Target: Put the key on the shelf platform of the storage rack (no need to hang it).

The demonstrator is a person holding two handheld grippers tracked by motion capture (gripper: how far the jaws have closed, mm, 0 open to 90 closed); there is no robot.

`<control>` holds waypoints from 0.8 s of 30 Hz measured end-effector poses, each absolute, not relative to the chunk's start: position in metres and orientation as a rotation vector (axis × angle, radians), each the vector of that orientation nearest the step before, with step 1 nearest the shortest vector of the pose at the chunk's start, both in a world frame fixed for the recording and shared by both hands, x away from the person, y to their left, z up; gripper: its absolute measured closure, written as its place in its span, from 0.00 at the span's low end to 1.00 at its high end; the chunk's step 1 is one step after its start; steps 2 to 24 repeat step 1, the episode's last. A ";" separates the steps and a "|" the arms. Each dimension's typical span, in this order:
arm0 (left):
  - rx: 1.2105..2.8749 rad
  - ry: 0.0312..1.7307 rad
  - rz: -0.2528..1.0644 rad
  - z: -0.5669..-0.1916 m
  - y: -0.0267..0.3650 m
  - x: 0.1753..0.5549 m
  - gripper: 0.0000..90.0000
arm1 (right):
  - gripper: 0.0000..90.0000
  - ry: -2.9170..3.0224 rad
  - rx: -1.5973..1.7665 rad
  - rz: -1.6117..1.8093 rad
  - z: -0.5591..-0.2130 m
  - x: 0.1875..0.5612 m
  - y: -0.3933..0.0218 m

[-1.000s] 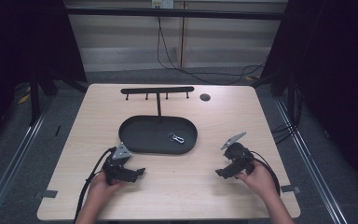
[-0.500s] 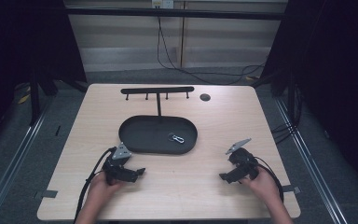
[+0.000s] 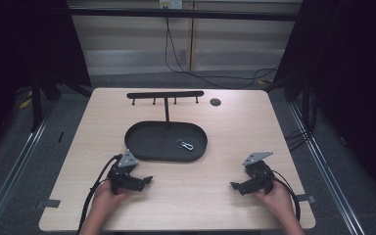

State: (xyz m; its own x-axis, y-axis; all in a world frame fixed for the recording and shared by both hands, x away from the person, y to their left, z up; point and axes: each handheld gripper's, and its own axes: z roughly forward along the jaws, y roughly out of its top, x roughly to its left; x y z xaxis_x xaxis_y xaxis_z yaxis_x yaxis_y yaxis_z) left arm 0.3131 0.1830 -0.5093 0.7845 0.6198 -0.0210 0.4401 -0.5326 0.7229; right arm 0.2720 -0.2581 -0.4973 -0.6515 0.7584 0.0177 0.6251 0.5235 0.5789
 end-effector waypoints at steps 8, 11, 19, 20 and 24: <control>2.220 0.782 0.307 -0.509 0.183 0.313 0.16 | 0.12 2.521 1.169 0.835 -0.498 0.271 -0.259; 2.220 0.782 0.307 -0.509 0.183 0.313 0.16 | 0.12 2.521 1.169 0.835 -0.498 0.271 -0.259; 2.220 0.782 0.307 -0.509 0.183 0.313 0.16 | 0.12 2.521 1.169 0.835 -0.498 0.271 -0.259; 2.220 0.782 0.307 -0.509 0.183 0.313 0.16 | 0.12 2.521 1.169 0.835 -0.498 0.271 -0.259; 2.220 0.782 0.307 -0.509 0.183 0.313 0.16 | 0.12 2.521 1.169 0.835 -0.498 0.271 -0.259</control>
